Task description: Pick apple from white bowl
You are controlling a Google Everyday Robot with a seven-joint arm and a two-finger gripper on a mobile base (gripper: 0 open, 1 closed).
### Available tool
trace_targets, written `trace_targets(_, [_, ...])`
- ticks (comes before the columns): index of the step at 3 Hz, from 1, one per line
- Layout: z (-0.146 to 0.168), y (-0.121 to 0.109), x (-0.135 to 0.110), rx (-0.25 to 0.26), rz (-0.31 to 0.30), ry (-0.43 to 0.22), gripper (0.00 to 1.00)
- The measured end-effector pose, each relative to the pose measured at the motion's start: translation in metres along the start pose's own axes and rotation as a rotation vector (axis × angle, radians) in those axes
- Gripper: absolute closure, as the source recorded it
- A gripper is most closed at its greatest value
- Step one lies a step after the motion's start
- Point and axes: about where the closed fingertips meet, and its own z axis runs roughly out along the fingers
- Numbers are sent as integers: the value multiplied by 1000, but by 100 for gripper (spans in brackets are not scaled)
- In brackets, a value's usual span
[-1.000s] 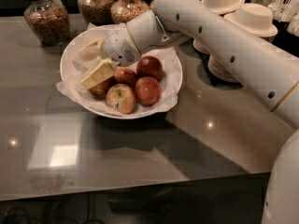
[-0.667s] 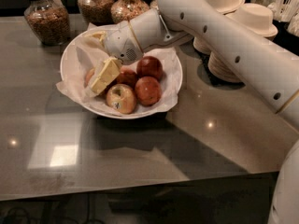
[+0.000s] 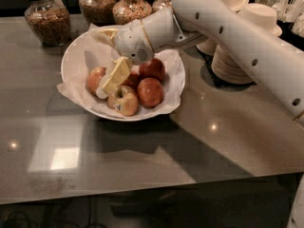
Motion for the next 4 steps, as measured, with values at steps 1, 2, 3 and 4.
trace_targets(1, [-10,1,17,25,36,10,0])
trace_targets(2, [-12,0,27,26,55,16,0])
trace_targets(3, [-4,-4,36,7,72,33,0])
trace_targets(4, [6,-6,50,-18,105,56,0])
